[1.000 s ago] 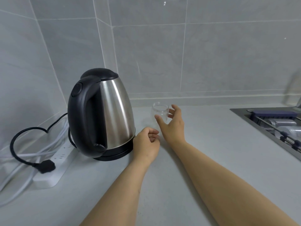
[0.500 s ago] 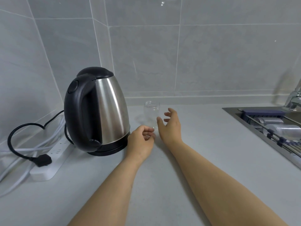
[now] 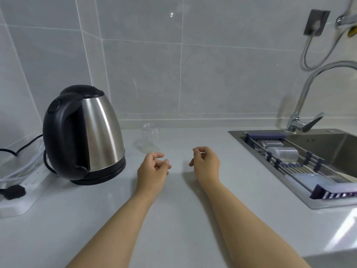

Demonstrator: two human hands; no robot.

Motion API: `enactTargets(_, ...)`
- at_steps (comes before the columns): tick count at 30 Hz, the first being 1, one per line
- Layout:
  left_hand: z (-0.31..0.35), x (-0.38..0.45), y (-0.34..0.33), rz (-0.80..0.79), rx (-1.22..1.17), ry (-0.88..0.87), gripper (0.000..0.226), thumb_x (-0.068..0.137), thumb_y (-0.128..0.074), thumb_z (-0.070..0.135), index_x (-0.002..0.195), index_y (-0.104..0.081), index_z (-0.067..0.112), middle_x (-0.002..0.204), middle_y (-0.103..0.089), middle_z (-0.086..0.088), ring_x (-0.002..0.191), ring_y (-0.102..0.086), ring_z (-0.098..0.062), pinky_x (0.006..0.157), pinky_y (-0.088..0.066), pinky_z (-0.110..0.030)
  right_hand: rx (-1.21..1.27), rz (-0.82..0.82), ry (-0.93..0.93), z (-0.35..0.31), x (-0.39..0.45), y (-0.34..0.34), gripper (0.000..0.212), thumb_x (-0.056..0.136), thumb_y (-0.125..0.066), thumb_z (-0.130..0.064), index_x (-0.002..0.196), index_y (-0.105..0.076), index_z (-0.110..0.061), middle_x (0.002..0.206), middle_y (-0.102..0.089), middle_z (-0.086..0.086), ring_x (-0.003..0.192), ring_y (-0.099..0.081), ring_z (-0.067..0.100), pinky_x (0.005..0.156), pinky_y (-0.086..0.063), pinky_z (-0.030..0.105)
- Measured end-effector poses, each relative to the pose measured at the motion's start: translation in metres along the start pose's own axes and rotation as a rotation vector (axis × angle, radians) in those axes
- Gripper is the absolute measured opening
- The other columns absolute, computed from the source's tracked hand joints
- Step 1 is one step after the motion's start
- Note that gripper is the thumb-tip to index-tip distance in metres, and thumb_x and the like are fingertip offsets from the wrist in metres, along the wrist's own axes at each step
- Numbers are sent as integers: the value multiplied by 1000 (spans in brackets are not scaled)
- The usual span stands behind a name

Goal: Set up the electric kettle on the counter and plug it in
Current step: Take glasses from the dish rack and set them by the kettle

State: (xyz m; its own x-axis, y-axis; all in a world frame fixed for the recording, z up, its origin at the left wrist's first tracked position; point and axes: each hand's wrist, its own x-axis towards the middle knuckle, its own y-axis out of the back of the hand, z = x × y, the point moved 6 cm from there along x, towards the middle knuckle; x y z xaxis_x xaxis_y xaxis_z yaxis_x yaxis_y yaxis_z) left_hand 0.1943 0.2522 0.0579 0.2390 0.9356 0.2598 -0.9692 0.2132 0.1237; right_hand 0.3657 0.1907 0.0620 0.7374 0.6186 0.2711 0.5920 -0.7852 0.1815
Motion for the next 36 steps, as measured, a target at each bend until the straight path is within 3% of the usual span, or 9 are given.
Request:
enactTargets(3,8,-11,-21,-75,-8,-23,15,92,-59,13,106,-57,16,74,-69,4,60,-61,-4,68,-49,-25,1,34,11,3,-2,25,14,98,-47,-24,94,-60,-19,64,-65,1,48,-51,-1,47,-37,11)
enactTargets(7,15,-22,-41,-115,-13,-42,22,88,-63,13,108,-54,19,67,-68,5,61,-60,1,68,-46,-23,31,104,40,6,1,59,10,99,-45,-24,102,-55,-24,67,-67,3,58,-54,14,59,-43,27)
enactTargets(12,23,-36,-67,-156,-33,-35,28,85,-65,13,108,-52,22,63,-65,6,69,-63,-6,63,-42,-10,-19,255,94,11,13,115,15,98,-46,-20,113,-49,-21,69,-67,2,62,-57,21,64,-46,30)
enactTargets(17,29,-47,-99,-158,-41,-29,12,90,-57,17,100,-55,23,61,-65,3,60,-59,-1,64,-45,-25,-89,383,93,25,28,164,21,97,-48,-17,118,-47,-15,72,-68,5,70,-62,26,81,-52,48)
enactTargets(20,34,-55,-126,-186,-45,-33,12,94,-49,18,89,-56,26,57,-64,4,56,-55,-9,62,-47,-29,-107,424,106,27,34,187,23,97,-47,-15,120,-47,-11,71,-65,10,68,-61,25,77,-50,43)
enactTargets(23,41,-61,-150,-236,-28,-53,16,97,-45,19,88,-57,25,56,-64,5,54,-53,-7,62,-48,-30,-163,459,127,27,38,203,23,98,-46,-14,120,-47,-9,74,-63,12,69,-53,15,63,-33,29)
enactTargets(25,45,-63,-164,-264,-12,-70,15,98,-44,21,91,-57,23,57,-64,4,56,-54,-9,65,-49,-32,-186,479,139,31,45,211,23,97,-45,-12,120,-48,-8,69,-60,6,69,-53,17,64,-30,27)
enactTargets(32,47,-61,-185,-318,13,-97,17,99,-42,24,90,-56,26,57,-64,5,60,-56,-12,70,-50,-34,-258,494,160,41,74,229,19,96,-50,-16,113,-56,-8,72,-59,1,77,-55,21,73,-37,27)
enactTargets(36,46,-56,-188,-319,-19,-90,19,100,-41,21,93,-59,19,63,-65,3,57,-54,-10,61,-46,-22,-305,519,123,55,96,238,16,96,-51,-18,109,-58,-11,74,-58,-6,93,-58,27,78,-48,37)
